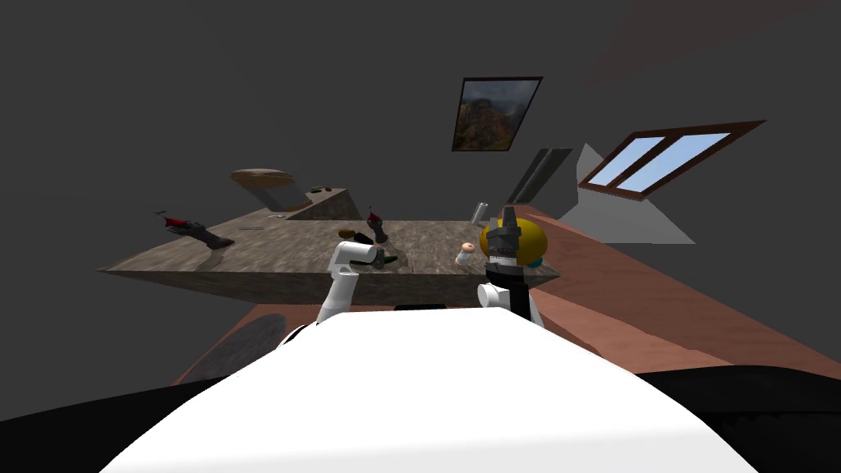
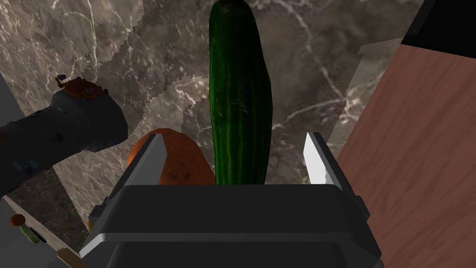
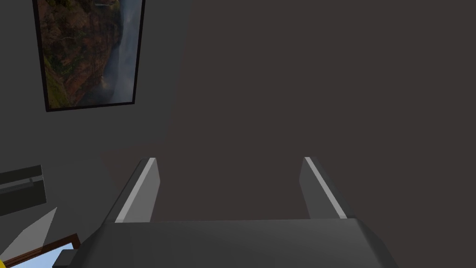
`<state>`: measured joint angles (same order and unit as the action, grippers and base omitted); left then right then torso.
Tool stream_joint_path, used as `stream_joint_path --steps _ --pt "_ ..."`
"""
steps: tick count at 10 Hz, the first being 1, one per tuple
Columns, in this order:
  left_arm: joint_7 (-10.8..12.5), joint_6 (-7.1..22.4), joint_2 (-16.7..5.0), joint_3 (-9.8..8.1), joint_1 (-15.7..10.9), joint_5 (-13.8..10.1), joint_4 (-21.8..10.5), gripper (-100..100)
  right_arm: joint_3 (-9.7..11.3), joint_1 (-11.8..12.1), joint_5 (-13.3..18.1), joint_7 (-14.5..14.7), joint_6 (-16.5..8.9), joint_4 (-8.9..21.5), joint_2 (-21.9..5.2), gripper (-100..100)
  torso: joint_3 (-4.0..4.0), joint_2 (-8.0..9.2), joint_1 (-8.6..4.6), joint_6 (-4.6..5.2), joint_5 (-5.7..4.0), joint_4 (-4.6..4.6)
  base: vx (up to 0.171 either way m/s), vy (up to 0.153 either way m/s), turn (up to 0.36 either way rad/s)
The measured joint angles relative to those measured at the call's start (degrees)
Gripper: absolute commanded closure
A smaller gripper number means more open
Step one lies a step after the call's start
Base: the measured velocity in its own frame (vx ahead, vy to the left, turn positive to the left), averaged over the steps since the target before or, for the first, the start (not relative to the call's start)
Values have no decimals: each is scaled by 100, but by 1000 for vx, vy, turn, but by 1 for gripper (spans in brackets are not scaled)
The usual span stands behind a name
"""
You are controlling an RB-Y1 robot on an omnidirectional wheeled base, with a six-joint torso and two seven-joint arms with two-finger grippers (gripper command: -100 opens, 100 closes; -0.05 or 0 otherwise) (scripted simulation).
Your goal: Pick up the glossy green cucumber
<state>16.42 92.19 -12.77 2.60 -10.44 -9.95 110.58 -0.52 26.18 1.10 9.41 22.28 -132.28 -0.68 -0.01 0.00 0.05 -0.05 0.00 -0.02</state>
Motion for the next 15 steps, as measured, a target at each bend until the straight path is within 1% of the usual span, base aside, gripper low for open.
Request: stream_joint_path --steps 1,3,10,11,15 --pt "0 -2 0 0 0 0 0 -100 0 0 0 0 0 0 0 0 1 2 -3 0 -1 1 -23 -4 -50" --pt "-38 -171 -10 -73 -120 -6 -316 -100 0 -1 0 0 0 0 0 0 8 13 -4 1 -1 3 -40 0 -56" --pt "-124 -681 -9 -262 -510 21 -1249 -100 0 0 0 0 0 0 0 0 8 14 -4 0 -1 3 -30 -2 -34" --pt "-128 -695 -9 -266 -517 20 -1264 100 0 0 0 0 0 0 0 0 6 10 -4 -1 -1 3 0 0 0" --pt "-127 -685 -6 -263 -508 18 -1267 100 0 0 0 0 0 0 0 0 0 -5 -2 2 -3 4 -2 0 0"
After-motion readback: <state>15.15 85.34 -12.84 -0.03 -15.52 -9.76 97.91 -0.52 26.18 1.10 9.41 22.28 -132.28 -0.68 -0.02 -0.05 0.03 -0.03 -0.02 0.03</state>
